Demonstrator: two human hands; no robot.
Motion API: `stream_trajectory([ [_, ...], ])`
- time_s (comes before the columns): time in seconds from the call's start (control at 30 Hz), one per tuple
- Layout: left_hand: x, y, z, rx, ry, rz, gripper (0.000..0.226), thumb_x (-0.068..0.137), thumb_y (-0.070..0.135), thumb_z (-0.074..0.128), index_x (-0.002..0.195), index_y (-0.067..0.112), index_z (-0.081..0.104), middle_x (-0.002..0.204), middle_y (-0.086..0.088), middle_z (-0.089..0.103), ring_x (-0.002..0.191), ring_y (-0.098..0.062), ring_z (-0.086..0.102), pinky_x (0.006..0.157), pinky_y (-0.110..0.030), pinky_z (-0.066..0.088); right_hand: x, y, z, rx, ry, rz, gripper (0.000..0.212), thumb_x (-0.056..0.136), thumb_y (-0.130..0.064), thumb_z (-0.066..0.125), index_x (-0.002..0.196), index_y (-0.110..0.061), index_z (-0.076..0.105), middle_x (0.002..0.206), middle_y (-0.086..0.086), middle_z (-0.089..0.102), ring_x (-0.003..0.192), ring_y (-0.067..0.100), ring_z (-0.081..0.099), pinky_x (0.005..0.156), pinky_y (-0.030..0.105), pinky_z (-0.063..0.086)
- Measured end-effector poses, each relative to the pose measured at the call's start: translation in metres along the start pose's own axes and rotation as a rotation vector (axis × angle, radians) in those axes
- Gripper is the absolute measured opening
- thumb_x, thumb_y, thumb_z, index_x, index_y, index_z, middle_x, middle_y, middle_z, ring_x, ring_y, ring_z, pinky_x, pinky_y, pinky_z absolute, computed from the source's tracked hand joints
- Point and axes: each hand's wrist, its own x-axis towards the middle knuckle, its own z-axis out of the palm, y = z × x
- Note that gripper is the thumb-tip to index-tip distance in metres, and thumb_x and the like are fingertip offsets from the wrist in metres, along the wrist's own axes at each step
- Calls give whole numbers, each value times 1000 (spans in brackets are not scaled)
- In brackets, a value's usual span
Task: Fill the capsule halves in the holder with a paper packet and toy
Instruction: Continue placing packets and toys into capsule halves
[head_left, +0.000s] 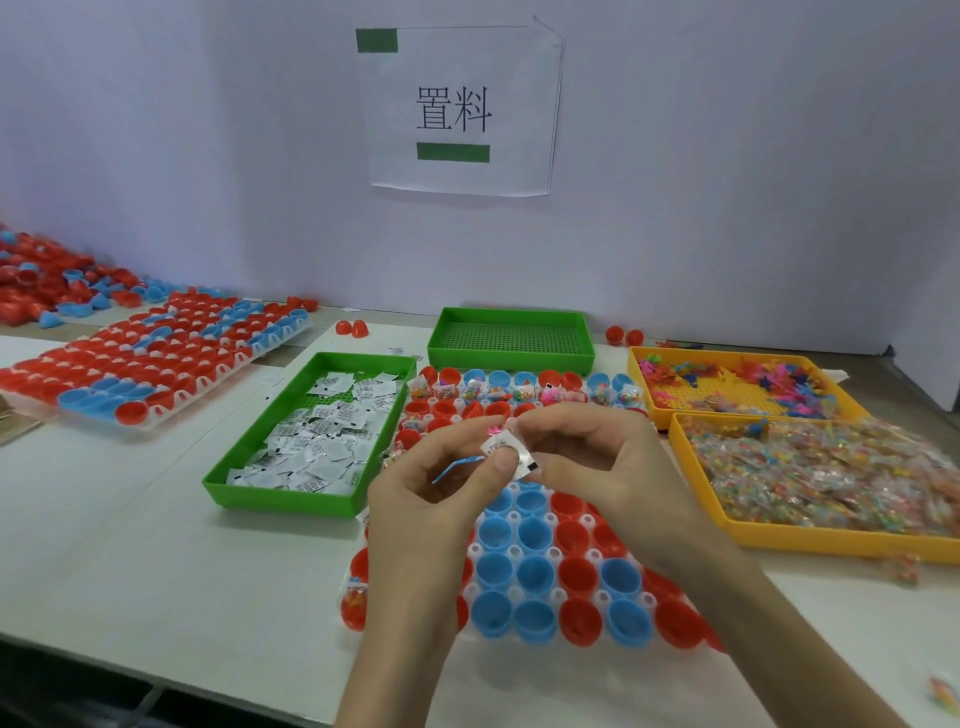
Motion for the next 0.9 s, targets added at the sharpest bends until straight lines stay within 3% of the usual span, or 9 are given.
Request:
stream_trajectory([
  [0.13, 1, -3, -1, -34, 66, 22, 12, 72, 17, 80, 84, 21, 80, 81, -2, 77, 74, -11, 71, 63, -15, 53, 1, 2, -3, -1, 127, -28, 31, 82, 7, 72, 99, -18, 78, 91, 0, 75, 89, 13, 71, 80, 20, 55],
  [0.3, 1, -4, 0, -141, 75, -11, 20, 61, 29, 81, 77, 17, 77, 80, -6, 75, 76, -15, 70, 66, -20, 54, 0, -1, 0, 46, -19, -47, 31, 79, 7, 75, 97, -19, 77, 85, 0, 74, 83, 11, 70, 77, 20, 55],
  [0.6, 1, -3, -1, -237, -38, -106, 17, 53, 32, 82, 65, 22, 75, 73, -2, 71, 70, -13, 65, 63, -19, 53, -1, -1, 2, 4, 41, -36, 21, 79, 9, 75, 92, -8, 73, 85, 7, 75, 83, 17, 72, 77, 22, 57],
  [0.9, 2, -4, -3, -126, -35, -31, 24, 58, 31, 82, 74, 14, 76, 79, -8, 75, 75, -16, 70, 67, -19, 54, 0, 3, 4, -68, 47, -90, 19, 80, 8, 75, 93, -6, 73, 84, 2, 75, 80, 14, 72, 74, 21, 57],
])
